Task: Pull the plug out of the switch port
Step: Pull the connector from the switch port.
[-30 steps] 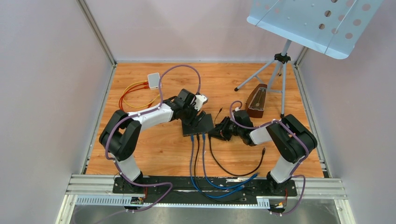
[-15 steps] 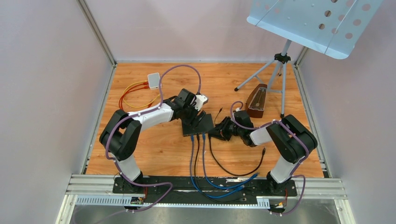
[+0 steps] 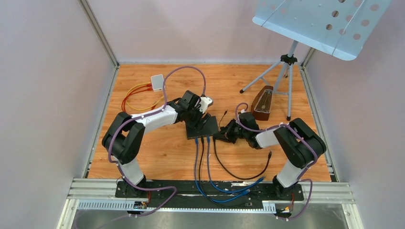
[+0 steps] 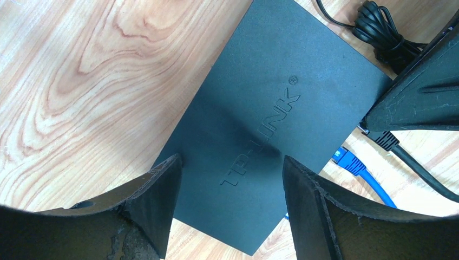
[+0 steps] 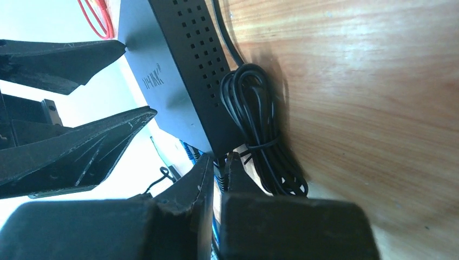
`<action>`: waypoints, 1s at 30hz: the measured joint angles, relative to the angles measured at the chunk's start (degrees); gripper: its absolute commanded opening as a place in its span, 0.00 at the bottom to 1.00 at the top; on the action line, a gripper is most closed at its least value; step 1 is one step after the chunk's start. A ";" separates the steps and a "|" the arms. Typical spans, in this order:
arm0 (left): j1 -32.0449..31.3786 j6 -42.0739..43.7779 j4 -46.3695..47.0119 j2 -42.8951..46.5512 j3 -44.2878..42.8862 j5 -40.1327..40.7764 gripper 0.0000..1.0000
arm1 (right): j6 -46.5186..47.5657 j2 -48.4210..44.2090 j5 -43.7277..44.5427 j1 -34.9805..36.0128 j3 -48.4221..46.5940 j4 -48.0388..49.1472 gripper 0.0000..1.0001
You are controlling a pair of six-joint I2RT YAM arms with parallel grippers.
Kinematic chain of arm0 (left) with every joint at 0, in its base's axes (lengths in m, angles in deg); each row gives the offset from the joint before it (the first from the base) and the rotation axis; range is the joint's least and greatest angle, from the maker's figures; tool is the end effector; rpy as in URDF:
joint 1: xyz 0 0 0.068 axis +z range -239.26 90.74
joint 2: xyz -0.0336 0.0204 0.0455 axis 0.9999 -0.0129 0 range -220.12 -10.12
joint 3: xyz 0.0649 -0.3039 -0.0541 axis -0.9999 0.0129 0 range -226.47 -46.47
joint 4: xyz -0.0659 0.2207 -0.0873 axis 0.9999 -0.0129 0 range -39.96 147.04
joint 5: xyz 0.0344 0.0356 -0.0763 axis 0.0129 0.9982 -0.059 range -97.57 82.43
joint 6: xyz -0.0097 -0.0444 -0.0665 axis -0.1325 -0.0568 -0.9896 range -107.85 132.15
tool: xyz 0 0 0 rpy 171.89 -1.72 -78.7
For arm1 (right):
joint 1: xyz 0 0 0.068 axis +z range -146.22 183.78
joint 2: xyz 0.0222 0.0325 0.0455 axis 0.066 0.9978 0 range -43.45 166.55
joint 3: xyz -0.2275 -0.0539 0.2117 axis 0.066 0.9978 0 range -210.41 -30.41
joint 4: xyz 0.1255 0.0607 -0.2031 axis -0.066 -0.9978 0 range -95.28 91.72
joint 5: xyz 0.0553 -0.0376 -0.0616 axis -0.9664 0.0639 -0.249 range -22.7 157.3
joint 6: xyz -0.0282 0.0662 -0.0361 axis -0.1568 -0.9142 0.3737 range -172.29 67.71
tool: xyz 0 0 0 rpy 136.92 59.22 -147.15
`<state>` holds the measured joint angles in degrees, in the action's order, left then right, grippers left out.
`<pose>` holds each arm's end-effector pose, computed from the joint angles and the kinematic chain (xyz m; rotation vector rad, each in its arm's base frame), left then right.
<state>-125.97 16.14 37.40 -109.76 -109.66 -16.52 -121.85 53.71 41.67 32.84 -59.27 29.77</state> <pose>0.2907 -0.2305 0.2108 0.9572 2.4027 -0.4162 0.2503 0.1736 0.1402 0.6408 2.5271 1.2962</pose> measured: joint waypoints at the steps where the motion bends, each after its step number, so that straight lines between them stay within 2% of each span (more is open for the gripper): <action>1: 0.00 0.00 0.00 -0.02 -0.02 -0.04 0.76 | 0.68 -0.15 0.02 0.00 -0.09 -0.28 0.00; 6: 0.00 -0.02 0.04 -0.04 -0.04 -0.24 0.75 | 6.64 -0.83 -0.57 0.02 -2.03 -4.04 0.00; 17: 0.00 -0.07 0.57 -3.02 -3.17 -0.20 0.73 | 26.47 -0.96 -5.09 0.02 -9.44 -19.80 0.00; 25: 0.00 -0.17 1.05 -3.19 -3.23 -0.09 0.74 | 31.56 -2.36 -6.34 -0.07 -9.44 -26.45 0.00; 26: 0.00 -0.20 1.05 -3.19 -3.23 -0.07 0.74 | 31.82 -2.86 -6.32 -0.17 -9.44 -27.19 0.04; 30: 0.00 -0.48 1.29 -3.19 -3.21 0.13 0.77 | 33.38 -5.90 -6.73 -0.26 -9.46 -29.66 0.31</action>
<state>-125.97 15.66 38.69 -112.95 -112.88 -16.39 -88.48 47.81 34.94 32.58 -68.74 0.11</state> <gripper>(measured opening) 0.751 0.137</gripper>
